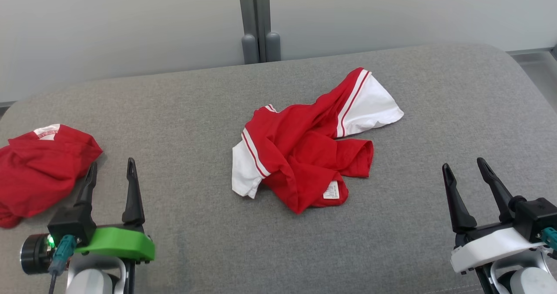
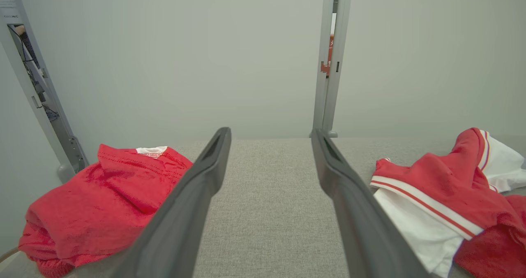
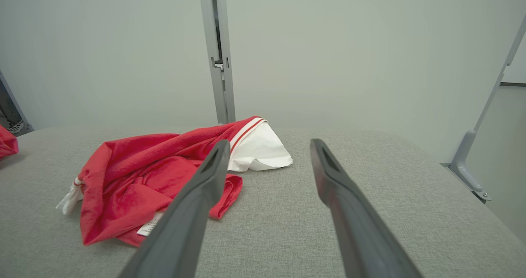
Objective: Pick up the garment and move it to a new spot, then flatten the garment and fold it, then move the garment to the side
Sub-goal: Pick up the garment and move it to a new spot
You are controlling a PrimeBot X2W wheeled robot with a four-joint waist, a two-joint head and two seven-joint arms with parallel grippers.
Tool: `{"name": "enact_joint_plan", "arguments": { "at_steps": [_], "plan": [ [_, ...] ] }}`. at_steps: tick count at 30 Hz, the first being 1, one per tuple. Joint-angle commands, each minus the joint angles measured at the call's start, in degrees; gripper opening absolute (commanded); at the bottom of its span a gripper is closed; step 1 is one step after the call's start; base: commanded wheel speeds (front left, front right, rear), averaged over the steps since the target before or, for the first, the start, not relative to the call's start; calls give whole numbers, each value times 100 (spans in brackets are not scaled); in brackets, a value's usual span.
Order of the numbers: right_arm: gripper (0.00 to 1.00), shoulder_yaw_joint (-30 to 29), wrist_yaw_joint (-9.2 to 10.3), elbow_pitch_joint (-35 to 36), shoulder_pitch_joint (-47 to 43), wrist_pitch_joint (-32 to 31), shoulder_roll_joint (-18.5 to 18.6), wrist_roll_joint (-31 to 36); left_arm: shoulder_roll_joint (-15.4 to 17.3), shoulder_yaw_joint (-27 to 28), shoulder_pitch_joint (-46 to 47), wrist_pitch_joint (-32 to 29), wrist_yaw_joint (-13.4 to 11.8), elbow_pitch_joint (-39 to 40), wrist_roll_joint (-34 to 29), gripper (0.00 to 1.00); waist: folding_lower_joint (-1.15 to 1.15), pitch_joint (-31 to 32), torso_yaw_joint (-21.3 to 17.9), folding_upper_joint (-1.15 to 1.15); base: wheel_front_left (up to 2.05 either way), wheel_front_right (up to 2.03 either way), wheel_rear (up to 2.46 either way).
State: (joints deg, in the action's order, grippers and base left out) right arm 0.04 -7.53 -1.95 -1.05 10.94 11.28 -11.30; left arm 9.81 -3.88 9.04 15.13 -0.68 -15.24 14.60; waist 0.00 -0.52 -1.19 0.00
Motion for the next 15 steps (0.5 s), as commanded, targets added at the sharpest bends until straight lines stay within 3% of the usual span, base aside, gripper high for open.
{"name": "enact_joint_plan", "arguments": {
  "at_steps": [1,15],
  "plan": [
    [100,-22,8,15,-107,-17,-29,38,5,17,-196,2,-45,83,-16,100,0,54,29,0,0,0,0],
    [100,-61,8,94,-292,-106,-101,91,4,-88,-1035,-107,-187,675,-26,100,0,287,104,0,0,0,0]
  ]
}}
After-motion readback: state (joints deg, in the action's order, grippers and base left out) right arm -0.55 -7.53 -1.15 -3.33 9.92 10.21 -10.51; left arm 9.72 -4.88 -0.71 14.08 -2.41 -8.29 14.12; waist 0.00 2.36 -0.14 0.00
